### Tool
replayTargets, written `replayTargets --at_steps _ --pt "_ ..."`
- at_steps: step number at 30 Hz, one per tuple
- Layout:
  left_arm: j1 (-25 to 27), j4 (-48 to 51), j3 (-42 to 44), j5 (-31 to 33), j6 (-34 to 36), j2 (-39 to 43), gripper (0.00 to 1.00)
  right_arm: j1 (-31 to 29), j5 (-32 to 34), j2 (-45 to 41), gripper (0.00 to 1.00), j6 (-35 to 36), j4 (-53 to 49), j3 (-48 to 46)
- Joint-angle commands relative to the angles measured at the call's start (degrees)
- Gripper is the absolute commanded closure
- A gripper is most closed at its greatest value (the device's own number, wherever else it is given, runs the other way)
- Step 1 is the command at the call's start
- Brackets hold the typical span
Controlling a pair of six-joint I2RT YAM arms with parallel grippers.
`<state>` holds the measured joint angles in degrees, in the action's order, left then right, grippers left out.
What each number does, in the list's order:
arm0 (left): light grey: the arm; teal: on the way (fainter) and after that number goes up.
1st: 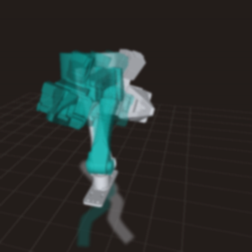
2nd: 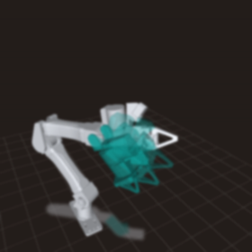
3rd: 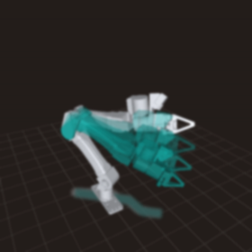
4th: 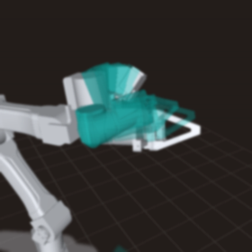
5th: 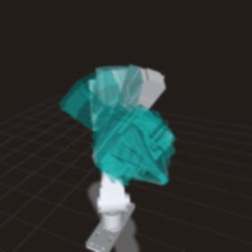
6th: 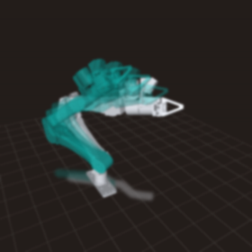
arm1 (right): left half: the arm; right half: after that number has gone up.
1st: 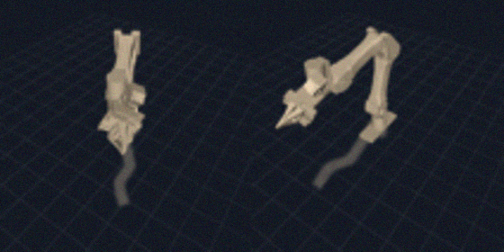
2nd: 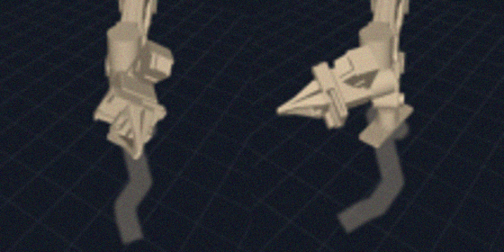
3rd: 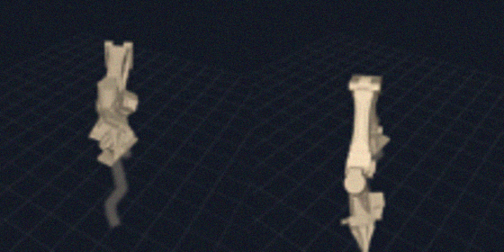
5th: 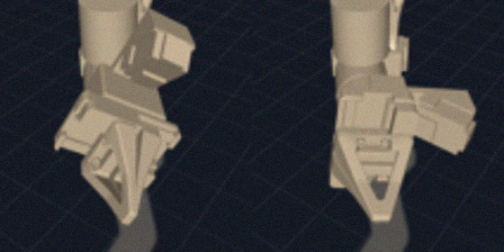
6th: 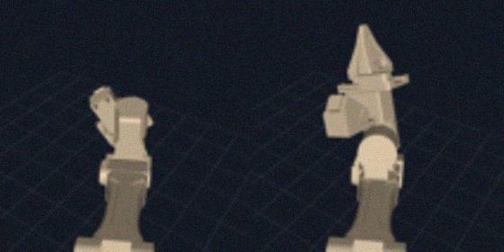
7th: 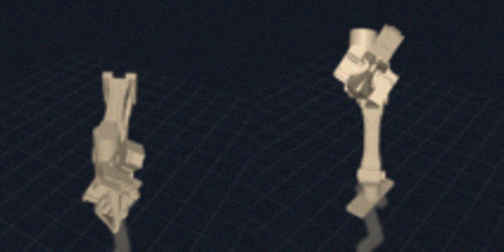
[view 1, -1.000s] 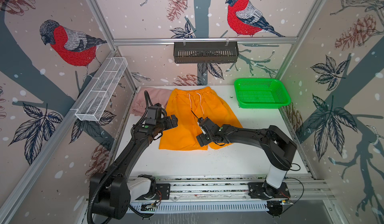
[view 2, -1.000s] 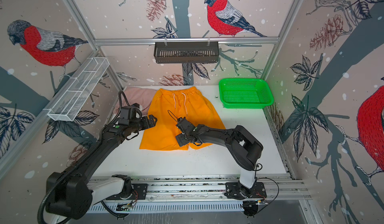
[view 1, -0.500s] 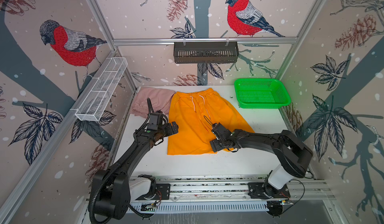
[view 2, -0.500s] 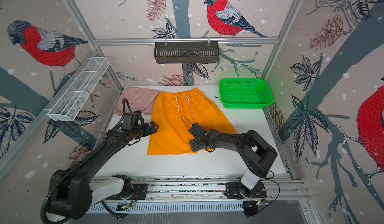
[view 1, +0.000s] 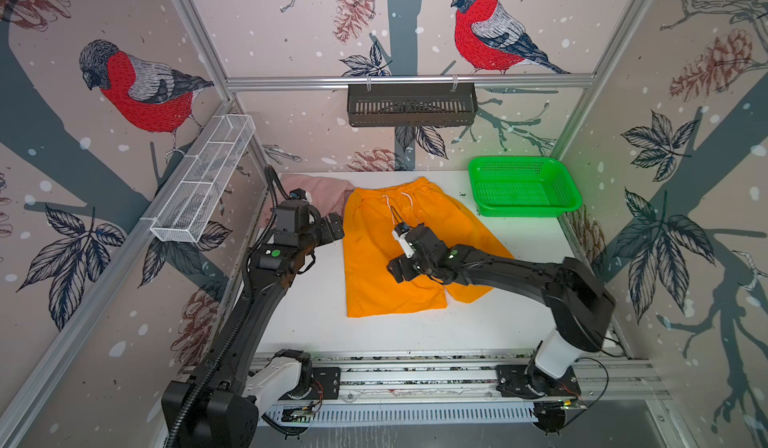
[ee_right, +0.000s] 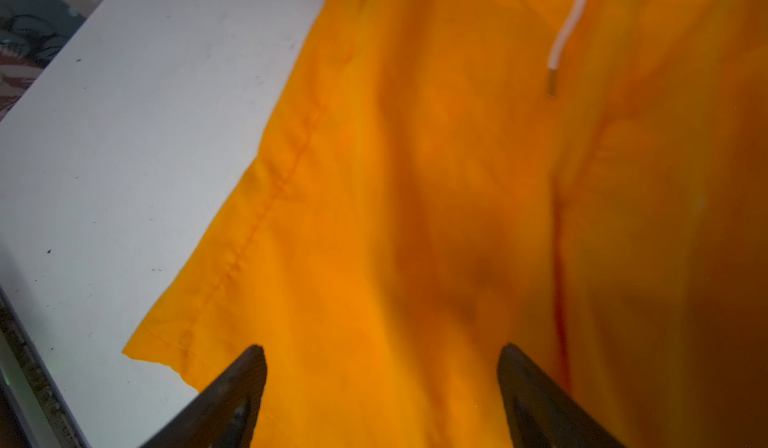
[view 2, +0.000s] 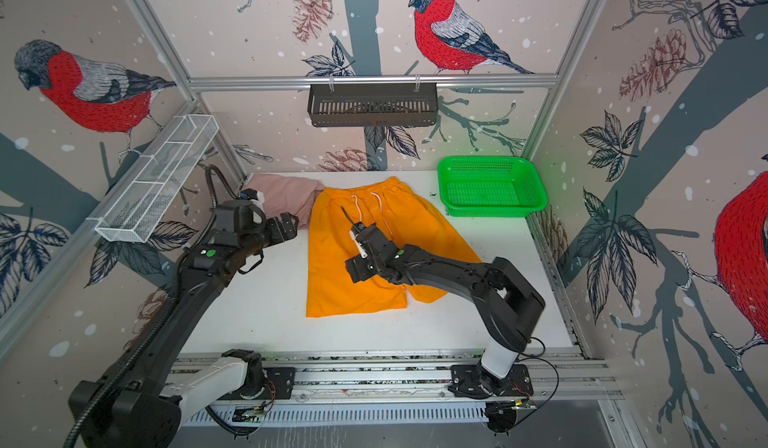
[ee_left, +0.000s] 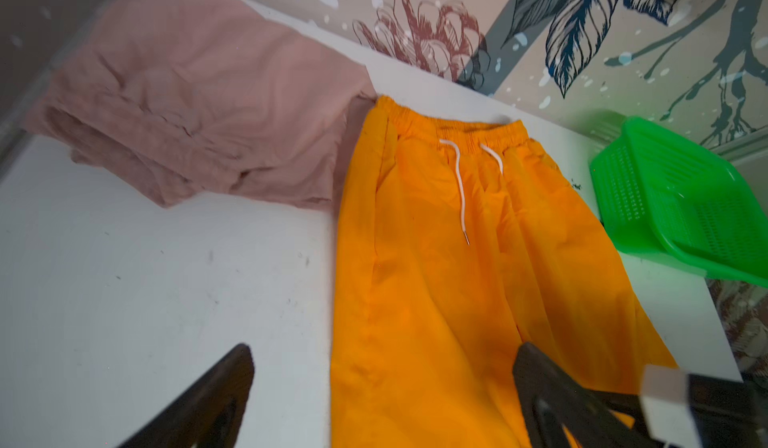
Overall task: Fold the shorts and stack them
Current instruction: 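Move the right gripper to the leg hem nearest the robot and grasp it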
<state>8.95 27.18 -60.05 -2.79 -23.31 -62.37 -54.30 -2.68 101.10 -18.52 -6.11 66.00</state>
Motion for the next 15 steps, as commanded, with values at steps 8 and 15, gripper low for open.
replayTargets --at_steps 8,15 --pt "-0.78 5.04 -7.53 5.0 3.78 -3.47 0.02 -5.89 -11.43 13.01 0.18 8.64 5.41 4.83" --pt "-0.7 0.27 -7.34 -2.39 5.2 -7.17 0.02 -4.83 -19.29 6.97 0.29 9.33 4.24 -7.43"
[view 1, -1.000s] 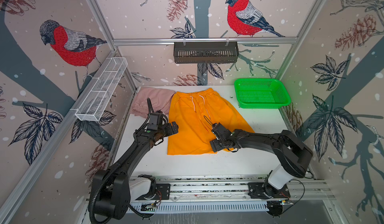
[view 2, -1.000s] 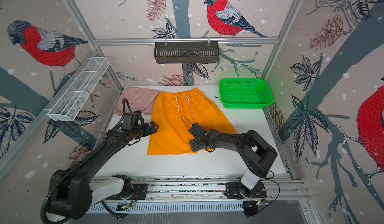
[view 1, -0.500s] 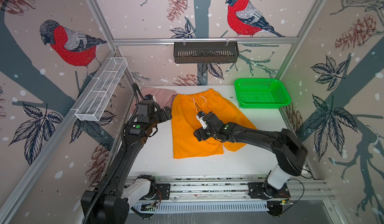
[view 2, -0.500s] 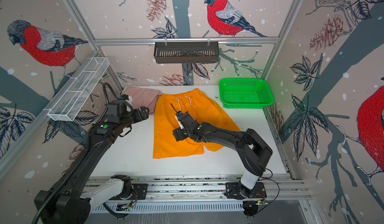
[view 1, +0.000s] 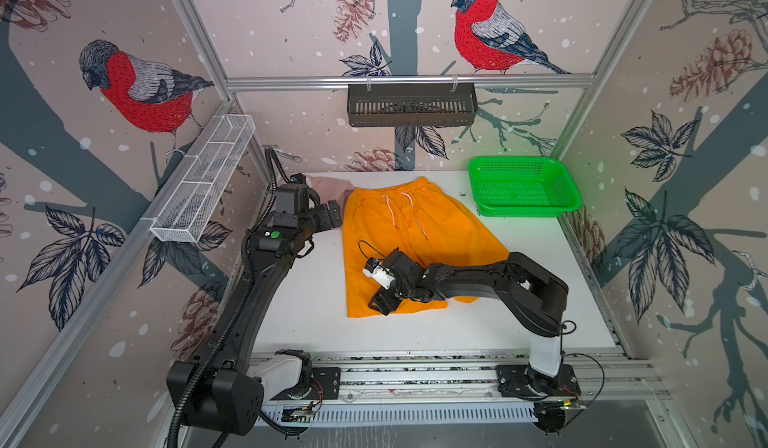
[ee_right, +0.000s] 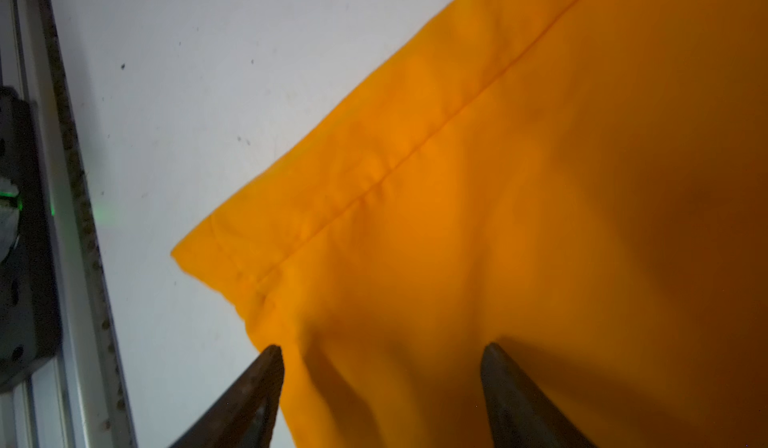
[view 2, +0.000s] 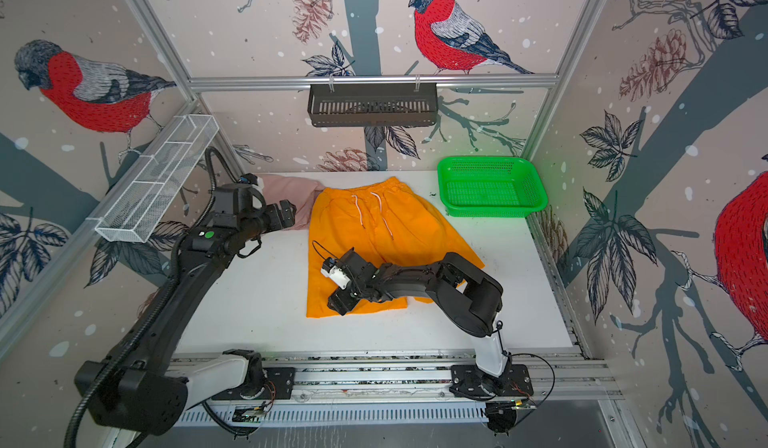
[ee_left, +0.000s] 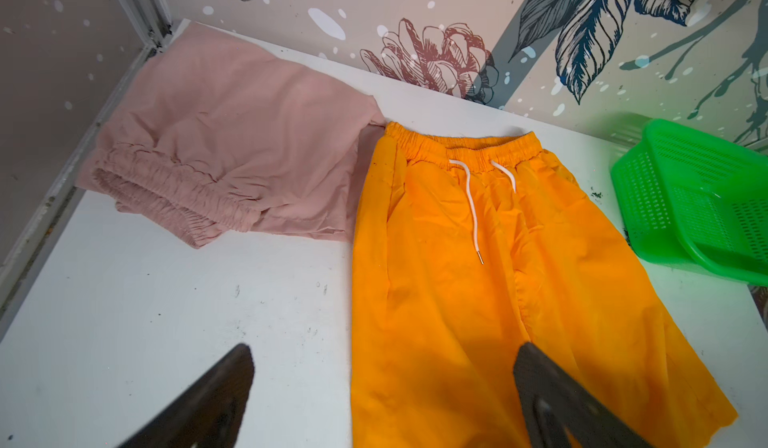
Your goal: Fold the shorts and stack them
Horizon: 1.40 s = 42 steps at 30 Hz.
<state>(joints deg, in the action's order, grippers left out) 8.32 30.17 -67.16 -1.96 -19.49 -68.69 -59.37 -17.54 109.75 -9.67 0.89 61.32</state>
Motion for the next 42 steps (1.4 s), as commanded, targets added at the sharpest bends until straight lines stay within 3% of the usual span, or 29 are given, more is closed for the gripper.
replayTargets --at_steps 1,3,8,11,16,22,26,29,35,42 --pt "-0.05 -3.07 -0.66 -4.55 2.45 -1.53 0.02 0.69 -5.98 -3.35 0.32 0.34 -3.81 -4.95" --pt "0.93 -3.42 -1.68 -6.01 4.57 -2.55 0.02 2.08 -8.14 -7.94 0.38 -2.12 -3.68 -10.5" --pt "5.29 -7.8 -2.28 -8.96 10.09 -6.51 0.02 6.81 -8.3 -21.07 0.35 -6.15 -4.28 -20.05" --pt "6.61 -9.67 -4.63 -11.51 13.97 -12.99 0.02 10.85 -8.5 -28.02 0.27 -6.59 -4.09 -21.9" --pt "6.89 -11.12 -13.48 -15.75 27.65 -27.44 0.02 15.85 -10.83 -36.59 0.25 -7.72 -1.1 -24.58" --pt "6.88 4.1 -41.14 -12.01 37.76 -51.15 0.04 17.2 -9.76 -42.38 0.25 -10.41 1.97 -29.2" --pt "6.63 17.87 -63.95 -3.72 41.15 -68.58 0.11 18.12 -8.64 -46.3 0.25 -12.14 3.79 -32.22" --pt "6.1 20.84 -73.11 -3.45 42.2 -76.29 0.12 18.96 -8.14 -48.93 0.25 -13.04 4.87 -33.89" --pt "5.75 11.99 -65.64 -2.24 43.64 -75.98 0.14 20.48 -8.19 -50.43 0.25 -14.1 5.73 -35.63" --pt "5.22 13.77 -61.74 -0.33 42.21 -75.39 0.19 20.75 -8.26 -50.12 0.25 -15.07 7.94 -36.01"
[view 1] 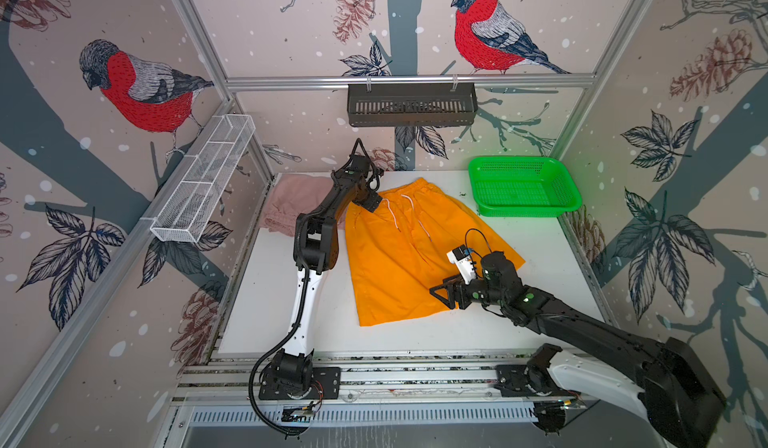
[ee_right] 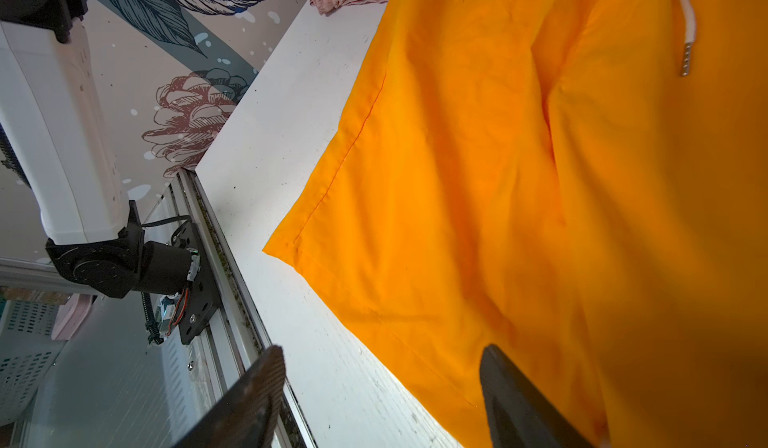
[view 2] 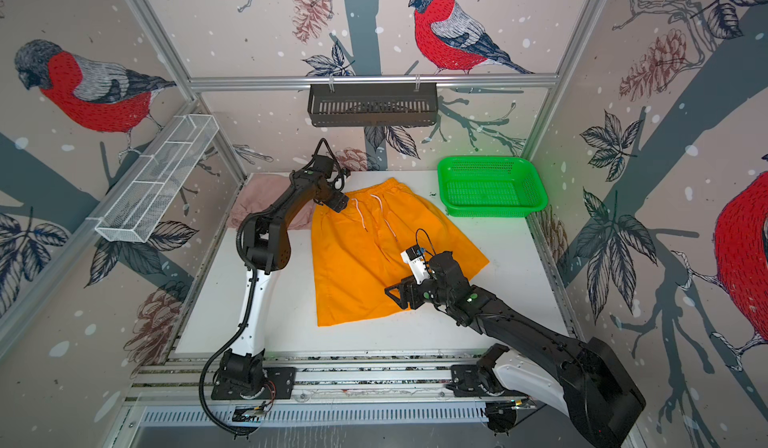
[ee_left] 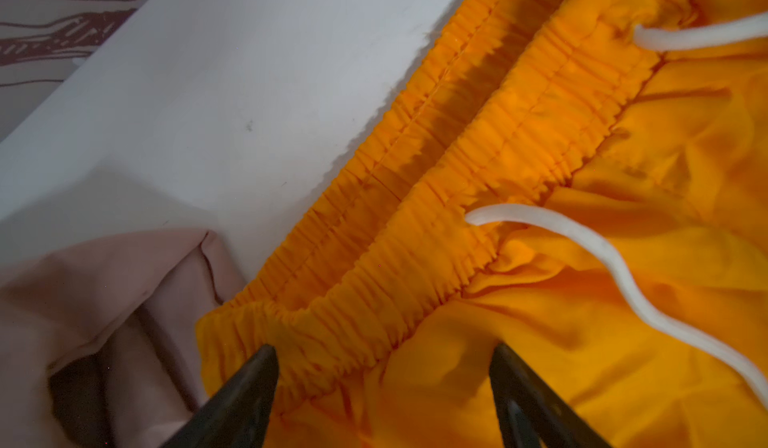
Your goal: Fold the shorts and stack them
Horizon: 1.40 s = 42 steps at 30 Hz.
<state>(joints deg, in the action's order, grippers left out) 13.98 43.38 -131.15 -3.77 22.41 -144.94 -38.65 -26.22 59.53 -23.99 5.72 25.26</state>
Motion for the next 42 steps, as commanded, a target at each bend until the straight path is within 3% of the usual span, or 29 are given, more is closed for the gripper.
replayTargets --at_steps 1,5,8,10,14,18,23,27,28,30,32,40,42 --pt "-0.51 -1.0 3.82 1.97 0.08 1.55 0.19 -0.01 0.46 0.3 0.25 -0.71 3.3 0.07" --pt "-0.53 -3.03 4.17 2.04 -0.59 1.48 0.19 -0.1 -0.05 1.39 0.25 -1.0 4.19 -0.12" --pt "-0.61 -3.82 2.81 3.14 -1.38 0.82 0.25 -0.04 0.69 1.62 0.25 -1.39 4.31 -0.55" --pt "-0.67 -4.9 2.11 4.23 -2.17 0.67 0.36 -0.15 3.62 2.02 0.27 -1.8 2.34 -0.36" --pt "-0.7 -4.2 0.81 4.76 -5.56 1.0 0.79 -0.19 12.27 4.17 0.28 -2.38 -4.57 1.46" --pt "-0.53 -2.75 1.94 7.25 -10.15 3.15 1.0 -4.7 22.4 8.64 0.28 -0.59 -9.51 4.06" --pt "-0.29 -2.23 6.7 7.57 -14.7 7.59 1.0 -9.78 29.53 16.62 0.26 -0.61 -12.31 7.38" --pt "-0.29 -5.41 12.08 7.03 -15.23 10.59 1.0 -10.23 29.87 16.95 0.25 -1.18 -11.89 7.42" --pt "-0.27 -5.66 12.1 7.63 -15.28 10.37 0.94 -10.31 29.62 16.42 0.25 -1.24 -11.5 7.12" --pt "-0.27 -5.65 10.71 10.18 -16.17 9.32 0.3 -10.27 28.77 15.14 0.24 -1.46 -10.52 6.2" --pt "-0.27 -5.41 9.46 11.25 -16.59 8.23 0.03 -10.27 28.47 14.16 0.24 -1.76 -9.95 5.45" --pt "-0.74 -7.77 8.04 13.73 -17.78 5.17 0.04 -10.43 27.0 14.25 0.24 -3.24 -7.17 4.1" --pt "-1.27 -7.91 7.93 13.23 -18.32 4.55 0.08 -10.49 27.15 14.53 0.24 -3.39 -7.21 4.1"
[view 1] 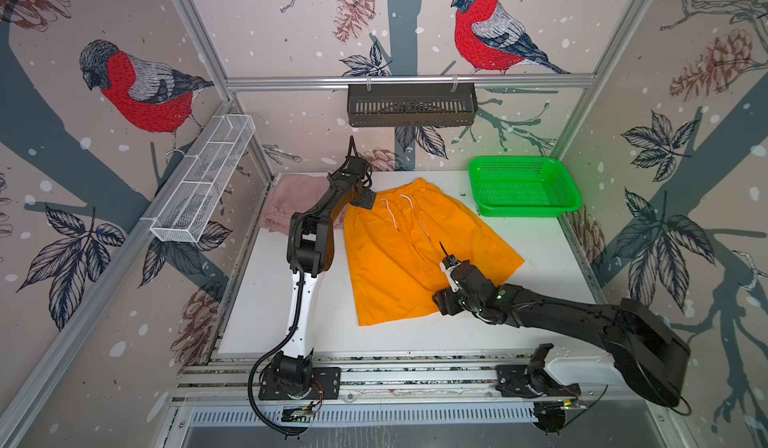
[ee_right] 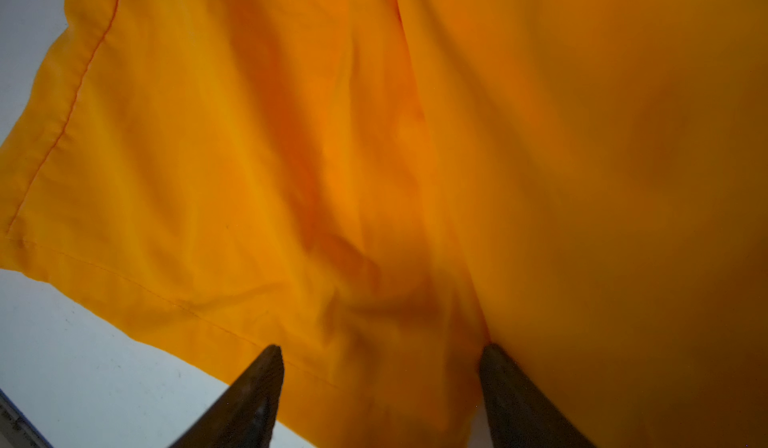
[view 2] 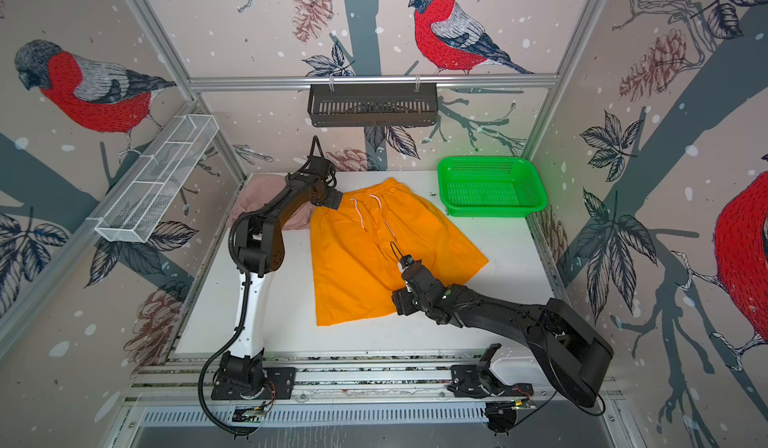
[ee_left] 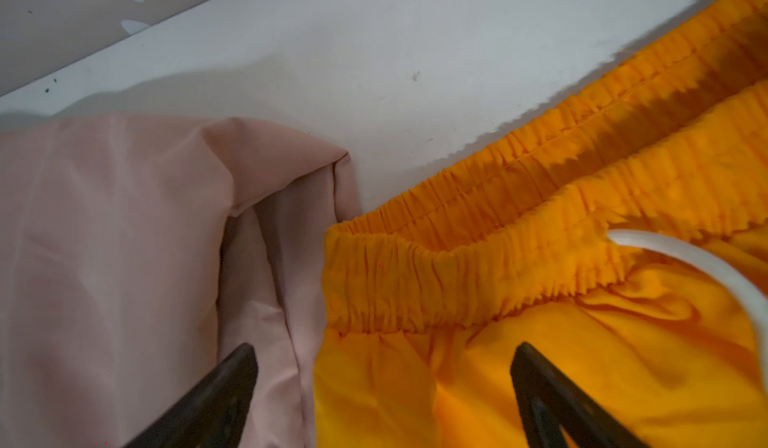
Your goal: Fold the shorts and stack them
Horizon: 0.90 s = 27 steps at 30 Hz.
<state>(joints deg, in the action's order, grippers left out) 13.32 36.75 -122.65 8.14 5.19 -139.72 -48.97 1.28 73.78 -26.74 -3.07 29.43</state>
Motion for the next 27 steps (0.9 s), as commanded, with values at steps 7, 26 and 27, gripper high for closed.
replayTargets --at_steps 7,26,27 --pt "-1.28 -1.49 -0.17 -1.68 -1.66 -2.02 0.59 -0.05 1.11 1.13 0.24 -1.38 1.49 -0.34" --pt "-1.98 3.33 11.96 4.3 -11.81 14.96 1.0 5.5 3.11 8.83 0.24 3.21 1.42 3.18" --pt "-2.05 2.92 14.31 5.39 -12.77 16.84 1.0 5.63 3.13 9.89 0.24 4.11 1.7 4.15"
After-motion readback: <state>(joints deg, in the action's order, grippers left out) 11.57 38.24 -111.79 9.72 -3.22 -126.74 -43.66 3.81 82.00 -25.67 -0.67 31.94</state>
